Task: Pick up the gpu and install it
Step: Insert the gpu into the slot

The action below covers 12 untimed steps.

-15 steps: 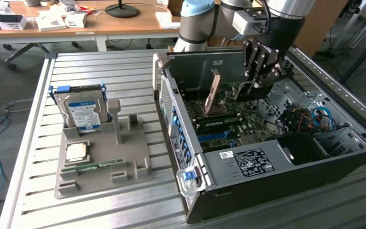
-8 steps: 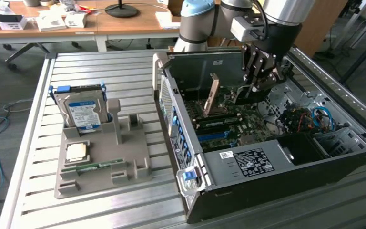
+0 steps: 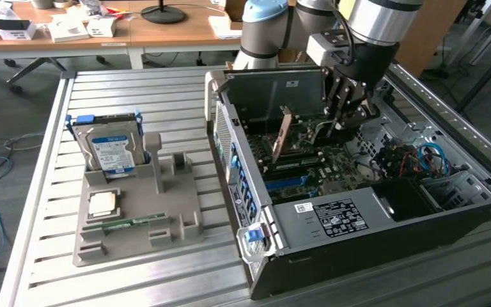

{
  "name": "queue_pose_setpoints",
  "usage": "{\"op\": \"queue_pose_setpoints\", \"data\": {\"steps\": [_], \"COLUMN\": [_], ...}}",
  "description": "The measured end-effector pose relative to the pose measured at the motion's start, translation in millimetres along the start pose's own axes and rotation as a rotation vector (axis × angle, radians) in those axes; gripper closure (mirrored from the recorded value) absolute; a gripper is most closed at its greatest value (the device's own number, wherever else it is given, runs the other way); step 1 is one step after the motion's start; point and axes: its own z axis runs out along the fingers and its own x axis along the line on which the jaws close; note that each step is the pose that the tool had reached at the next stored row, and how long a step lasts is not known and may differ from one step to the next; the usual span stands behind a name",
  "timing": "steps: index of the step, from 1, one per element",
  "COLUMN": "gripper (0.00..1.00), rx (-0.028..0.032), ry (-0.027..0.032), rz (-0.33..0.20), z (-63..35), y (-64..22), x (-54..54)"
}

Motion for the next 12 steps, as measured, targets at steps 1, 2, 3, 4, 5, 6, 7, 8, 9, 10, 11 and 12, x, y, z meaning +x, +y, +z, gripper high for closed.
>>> {"op": "queue_pose_setpoints", "data": {"steps": [1,2,3,4,5,6,7,8,9,10,11,12], "gripper": [0.74,0.74,0.74,0.74,0.74,0.74,0.74,0.74,0.74,0.74,0.74,0.74], "rx": [0.0,0.0001,0.0,0.0,0.0001,0.0,0.0,0.0,0.0,0.0,0.0,0.0002], "ry": [0.0,-0.0001,-0.0001,-0.0001,-0.0002,-0.0001,0.0001,0.0001,0.0,0.0,0.0001,-0.0003], "rz": [0.0,0.0,0.0,0.0,0.0,0.0,0.0,0.0,0.0,0.0,0.0,0.0], "z": [1.8,3.6,5.6,7.4,8.9,9.5,9.4,9.5,9.5,9.5,9.5,9.8], "y": [0.0,0.0,0.0,0.0,0.0,0.0,0.0,0.0,0.0,0.0,0.4,1.2], "x": [0.0,0.0,0.0,0.1,0.1,0.1,0.1,0.1,0.1,0.1,0.1,0.1]}}
